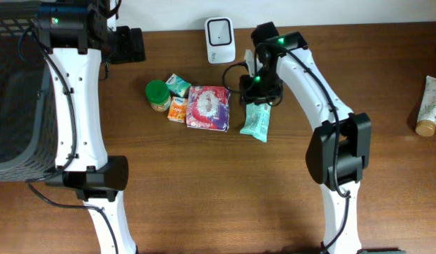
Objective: Scan the item barcode
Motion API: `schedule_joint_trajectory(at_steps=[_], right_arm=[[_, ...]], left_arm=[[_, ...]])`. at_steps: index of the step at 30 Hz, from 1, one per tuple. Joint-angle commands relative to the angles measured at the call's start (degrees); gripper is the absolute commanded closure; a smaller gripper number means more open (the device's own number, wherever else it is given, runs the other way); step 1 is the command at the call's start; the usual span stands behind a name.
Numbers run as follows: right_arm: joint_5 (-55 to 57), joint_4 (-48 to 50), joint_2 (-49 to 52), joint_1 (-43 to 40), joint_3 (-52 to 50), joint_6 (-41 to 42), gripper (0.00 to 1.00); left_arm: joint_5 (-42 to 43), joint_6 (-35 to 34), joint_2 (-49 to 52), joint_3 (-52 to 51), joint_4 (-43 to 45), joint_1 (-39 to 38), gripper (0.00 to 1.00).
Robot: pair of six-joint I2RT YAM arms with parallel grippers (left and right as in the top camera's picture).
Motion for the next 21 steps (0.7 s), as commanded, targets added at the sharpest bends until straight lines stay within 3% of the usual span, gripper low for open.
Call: schedule_joint_trajectory(at_steps=[1, 5, 7, 14, 18, 21], right_arm=[[-0.8, 5.6, -0.3, 2.7, -2.6, 7.7, 0.79], [5.5, 14.6, -0.2, 5.1, -8.7, 19.1, 0.91], [5.2, 20.0, -0.2, 6.4, -12.2, 19.8, 0.91], [4.8, 22.4, 0.1, 13.8, -12.3, 17.6, 0.96], [7.0, 11.7, 0.0, 11.3, -3.5, 15.0, 0.9], [7.5, 1.3, 0.0, 7.4, 4.4, 15.0, 0.6]], left_arm=[[-0.5, 0.3, -0.6, 0.7, 0.0, 0.4, 0.01], [-0.5, 0.3, -0.6, 0.7, 0.0, 0.2, 0.01], [-0.5, 0.3, -0.6, 0.7, 0.0, 0.4, 0.01], [-0.5, 0.3, -0.6, 0.7, 0.0, 0.7, 0.01], [-0.5, 0.3, -0.6, 0.7, 0.0, 0.7, 0.01], [-0.5, 0.3, -0.6, 0.7, 0.0, 0.7, 0.01]])
